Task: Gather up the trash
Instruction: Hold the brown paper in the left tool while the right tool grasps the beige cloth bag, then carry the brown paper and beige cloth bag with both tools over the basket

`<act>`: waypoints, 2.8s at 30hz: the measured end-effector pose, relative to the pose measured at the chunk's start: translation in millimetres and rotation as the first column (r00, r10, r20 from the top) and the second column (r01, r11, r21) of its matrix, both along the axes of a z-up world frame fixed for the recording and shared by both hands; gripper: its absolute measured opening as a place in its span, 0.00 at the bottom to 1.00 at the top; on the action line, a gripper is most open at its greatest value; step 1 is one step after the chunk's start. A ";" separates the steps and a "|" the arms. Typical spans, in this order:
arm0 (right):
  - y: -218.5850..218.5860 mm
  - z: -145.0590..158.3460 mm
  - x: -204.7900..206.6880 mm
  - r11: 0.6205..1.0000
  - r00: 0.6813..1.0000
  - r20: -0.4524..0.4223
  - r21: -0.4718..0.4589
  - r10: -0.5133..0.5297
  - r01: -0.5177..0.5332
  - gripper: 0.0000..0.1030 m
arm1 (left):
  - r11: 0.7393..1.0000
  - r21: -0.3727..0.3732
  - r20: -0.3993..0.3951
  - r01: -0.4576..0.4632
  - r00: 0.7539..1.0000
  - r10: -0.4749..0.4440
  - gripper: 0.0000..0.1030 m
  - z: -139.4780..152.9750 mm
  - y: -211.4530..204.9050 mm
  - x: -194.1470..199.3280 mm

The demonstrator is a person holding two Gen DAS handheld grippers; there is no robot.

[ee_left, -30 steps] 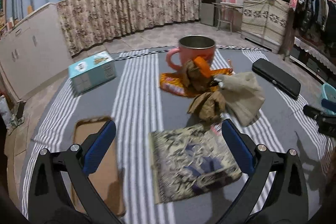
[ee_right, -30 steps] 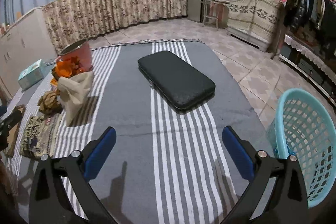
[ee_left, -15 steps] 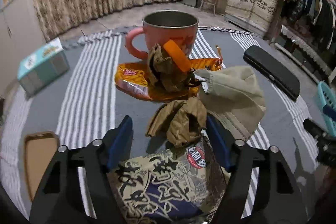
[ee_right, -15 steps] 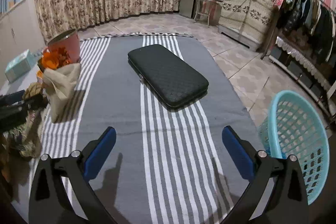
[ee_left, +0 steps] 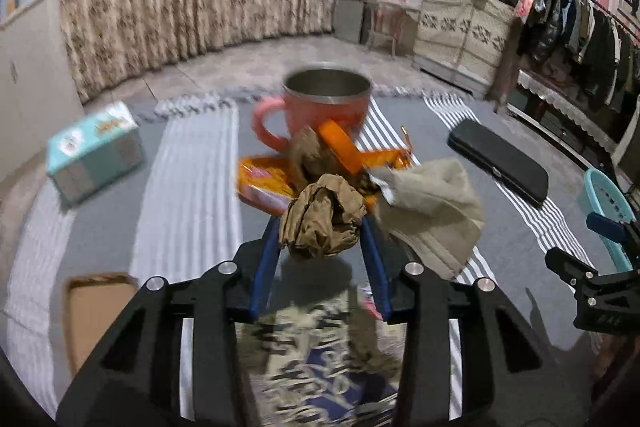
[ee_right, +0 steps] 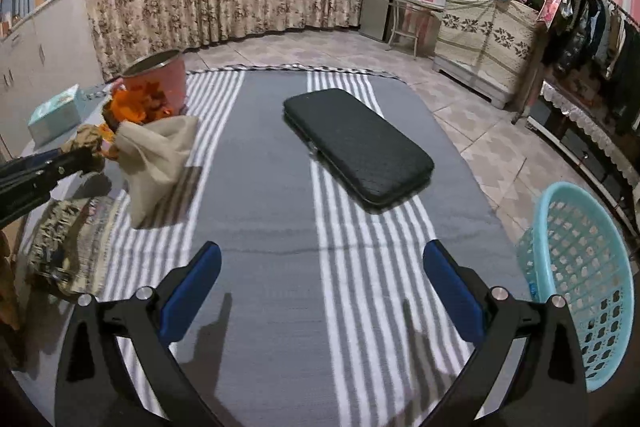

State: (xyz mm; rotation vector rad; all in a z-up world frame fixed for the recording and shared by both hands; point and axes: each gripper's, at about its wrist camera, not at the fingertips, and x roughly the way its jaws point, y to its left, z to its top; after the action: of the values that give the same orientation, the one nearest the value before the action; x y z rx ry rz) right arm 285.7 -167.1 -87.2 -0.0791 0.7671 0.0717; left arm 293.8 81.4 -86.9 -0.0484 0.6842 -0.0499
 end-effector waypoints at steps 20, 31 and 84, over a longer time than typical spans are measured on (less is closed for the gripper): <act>94.4 -4.6 39.0 0.992 0.992 -0.033 -0.032 0.122 -0.123 0.90 | 0.980 0.015 0.058 -0.196 0.979 0.195 0.38 8.0 52.7 -10.2; 101.4 -4.7 36.7 0.980 0.980 -0.027 -0.016 0.196 -0.196 0.20 | 0.984 0.000 0.060 -0.180 0.982 0.180 0.38 6.3 51.6 -10.7; 81.7 -23.1 60.0 0.964 0.961 -0.077 0.057 0.265 -0.261 0.23 | 0.985 -0.007 0.071 -0.170 0.983 0.171 0.38 2.1 45.9 -8.9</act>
State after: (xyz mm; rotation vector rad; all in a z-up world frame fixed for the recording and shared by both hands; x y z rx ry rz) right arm 345.7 -85.5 -110.3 -0.1344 0.8355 0.3475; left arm 284.9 127.2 -84.8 -0.1050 0.6063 0.1125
